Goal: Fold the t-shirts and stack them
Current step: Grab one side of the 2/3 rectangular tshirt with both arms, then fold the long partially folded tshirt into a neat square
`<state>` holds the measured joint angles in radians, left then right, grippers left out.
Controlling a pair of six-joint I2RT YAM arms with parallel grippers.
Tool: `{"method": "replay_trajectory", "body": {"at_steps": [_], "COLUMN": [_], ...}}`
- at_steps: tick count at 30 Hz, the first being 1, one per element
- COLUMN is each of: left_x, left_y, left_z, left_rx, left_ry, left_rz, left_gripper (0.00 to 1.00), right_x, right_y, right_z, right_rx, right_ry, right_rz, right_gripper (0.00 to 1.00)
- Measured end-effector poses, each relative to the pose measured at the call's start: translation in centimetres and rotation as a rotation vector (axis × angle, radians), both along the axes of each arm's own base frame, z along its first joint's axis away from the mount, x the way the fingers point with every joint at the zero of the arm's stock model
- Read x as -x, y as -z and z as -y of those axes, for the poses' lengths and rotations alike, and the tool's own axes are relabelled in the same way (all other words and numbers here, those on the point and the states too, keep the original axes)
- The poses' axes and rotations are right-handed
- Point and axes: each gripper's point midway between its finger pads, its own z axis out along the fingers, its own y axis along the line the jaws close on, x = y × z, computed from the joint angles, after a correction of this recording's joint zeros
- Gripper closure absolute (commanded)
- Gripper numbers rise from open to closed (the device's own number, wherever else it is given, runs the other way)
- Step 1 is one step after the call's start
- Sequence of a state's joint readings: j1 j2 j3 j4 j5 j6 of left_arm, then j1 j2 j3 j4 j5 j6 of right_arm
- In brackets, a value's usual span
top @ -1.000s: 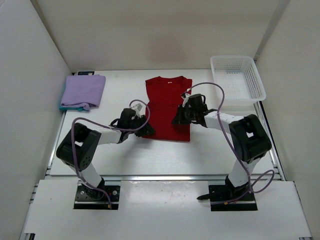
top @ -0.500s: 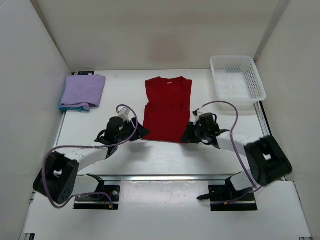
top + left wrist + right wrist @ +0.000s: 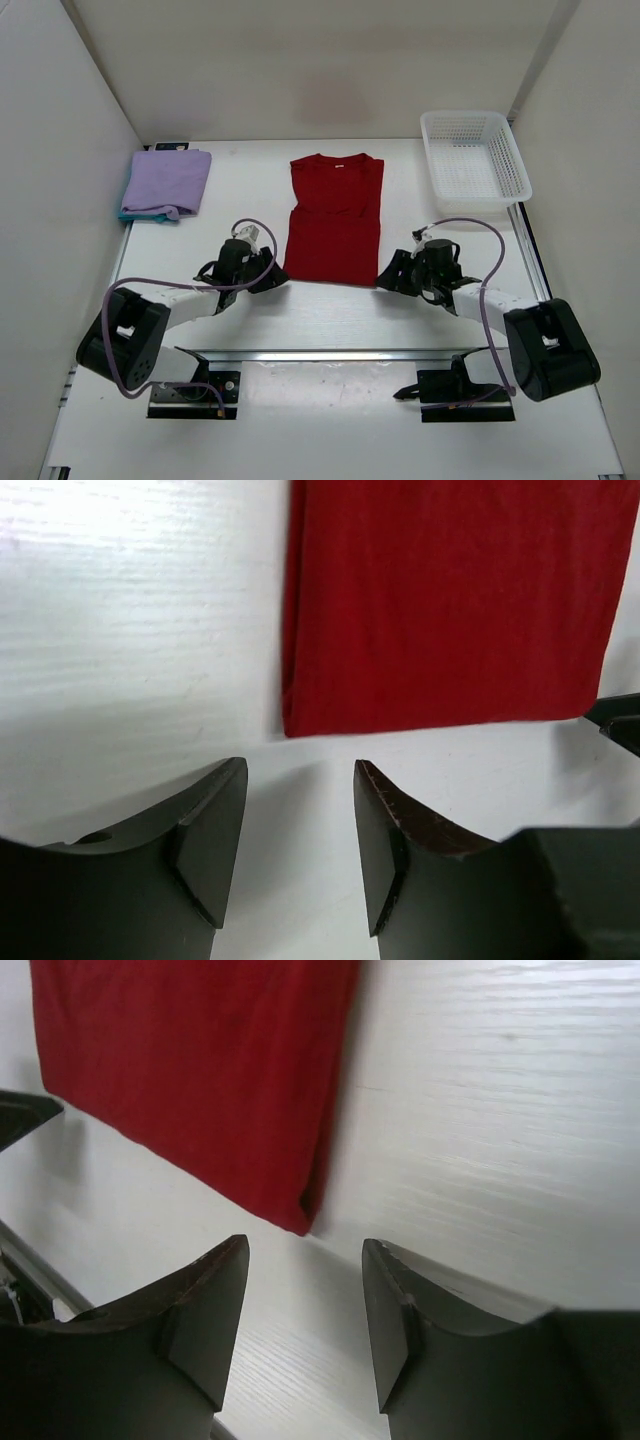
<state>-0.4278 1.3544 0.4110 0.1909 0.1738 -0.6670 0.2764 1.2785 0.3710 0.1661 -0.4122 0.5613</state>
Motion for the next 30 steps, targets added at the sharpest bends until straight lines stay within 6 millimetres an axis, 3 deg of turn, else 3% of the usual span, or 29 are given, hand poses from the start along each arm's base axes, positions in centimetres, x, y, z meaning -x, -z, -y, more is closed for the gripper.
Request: {"method": "replay_trajectory", "body": {"at_steps": [3, 7, 10, 12, 18, 23, 30], "left_x": [-0.5, -1.1, -1.5, -1.6, -0.9, 2.5, 12.4], "left_y": [0.0, 0.3, 0.6, 0.9, 0.3, -2.3, -2.1], "left_z": [0.5, 1.1, 1.3, 1.3, 1.4, 0.9, 0.8], "left_rx": [0.003, 0.004, 0.008, 0.008, -0.013, -0.009, 0.08], "left_ry": [0.008, 0.016, 0.009, 0.006, 0.011, 0.045, 0.179], "left_rz": [0.007, 0.011, 0.005, -0.003, -0.001, 0.057, 0.036], "left_gripper": [0.44, 0.58, 0.77, 0.98, 1.0, 1.0, 1.0], "right_x": [-0.1, -0.6, -1.0, -1.3, -0.6, 3.3, 12.9], "right_y": [-0.1, 0.4, 1.0, 1.1, 0.5, -1.1, -1.2], "right_z": [-1.2, -1.9, -2.1, -2.2, -2.4, -3.3, -4.4], "right_rx": [-0.019, -0.044, -0.05, -0.056, -0.041, -0.023, -0.03], "right_ry": [-0.041, -0.055, -0.052, -0.045, -0.049, -0.105, -0.23], "right_rz": [0.001, -0.017, -0.039, -0.045, -0.027, 0.024, -0.028], "right_gripper": [0.54, 0.78, 0.97, 1.0, 1.0, 1.0, 1.0]}}
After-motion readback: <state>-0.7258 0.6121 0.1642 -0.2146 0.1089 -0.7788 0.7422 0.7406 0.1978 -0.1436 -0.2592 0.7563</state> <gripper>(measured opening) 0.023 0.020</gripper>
